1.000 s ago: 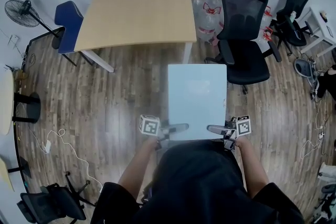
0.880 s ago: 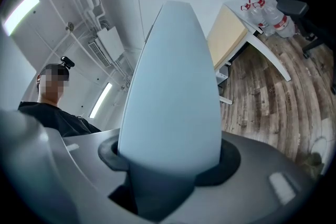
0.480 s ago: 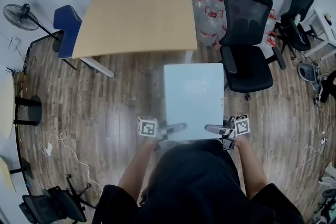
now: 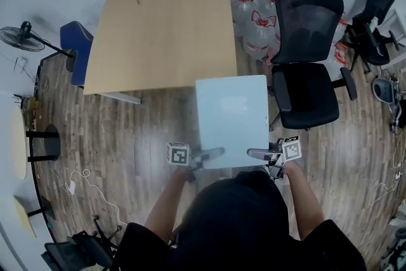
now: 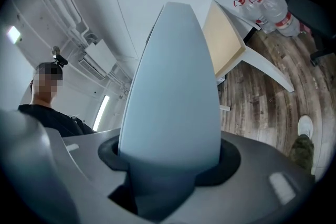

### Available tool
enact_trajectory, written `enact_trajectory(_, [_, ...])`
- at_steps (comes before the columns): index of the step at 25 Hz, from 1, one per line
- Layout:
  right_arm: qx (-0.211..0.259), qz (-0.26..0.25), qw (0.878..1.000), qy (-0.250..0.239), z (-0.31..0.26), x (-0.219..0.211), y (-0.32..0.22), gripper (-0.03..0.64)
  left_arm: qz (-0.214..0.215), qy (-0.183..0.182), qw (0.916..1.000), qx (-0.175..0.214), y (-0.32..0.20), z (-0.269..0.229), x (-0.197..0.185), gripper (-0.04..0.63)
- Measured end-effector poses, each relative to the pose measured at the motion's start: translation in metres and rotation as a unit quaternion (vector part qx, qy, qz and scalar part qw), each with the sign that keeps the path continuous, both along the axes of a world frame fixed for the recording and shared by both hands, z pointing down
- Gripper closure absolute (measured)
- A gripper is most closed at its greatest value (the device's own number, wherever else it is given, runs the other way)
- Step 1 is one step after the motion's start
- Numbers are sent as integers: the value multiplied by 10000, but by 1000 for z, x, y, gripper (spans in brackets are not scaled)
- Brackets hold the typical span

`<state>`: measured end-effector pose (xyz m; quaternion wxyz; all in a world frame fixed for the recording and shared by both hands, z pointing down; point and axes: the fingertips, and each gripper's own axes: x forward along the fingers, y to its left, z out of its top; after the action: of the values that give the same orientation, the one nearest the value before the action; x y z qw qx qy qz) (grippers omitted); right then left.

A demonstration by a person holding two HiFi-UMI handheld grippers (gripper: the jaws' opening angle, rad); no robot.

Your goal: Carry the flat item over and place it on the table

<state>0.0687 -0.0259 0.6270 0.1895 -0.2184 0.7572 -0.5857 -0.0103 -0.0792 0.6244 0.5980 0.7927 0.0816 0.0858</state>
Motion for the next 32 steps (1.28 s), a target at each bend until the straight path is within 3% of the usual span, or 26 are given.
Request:
enact_trajectory(6, [-205, -50, 9997, -131, 10, 61, -81, 331, -129, -186, 9997, -54, -81, 12, 61, 261])
enact_trajectory(13, [-185, -233, 9992, -275, 24, 91, -167, 331, -470, -524, 9975, 52, -168, 24, 88, 246])
enact_trajectory(17, [-98, -395, 9988, -289, 32, 99, -219, 331, -610, -736, 9954, 101, -216, 36, 95, 242])
enact_trajectory(24, [-64, -583, 9980, -226, 36, 105, -292, 330, -875, -768, 9932, 35, -284, 50, 103, 225])
enact_trajectory(32, [-425, -754, 9962, -77, 73, 94, -374, 327, -1205, -1135, 9862, 12, -365, 85, 83, 204])
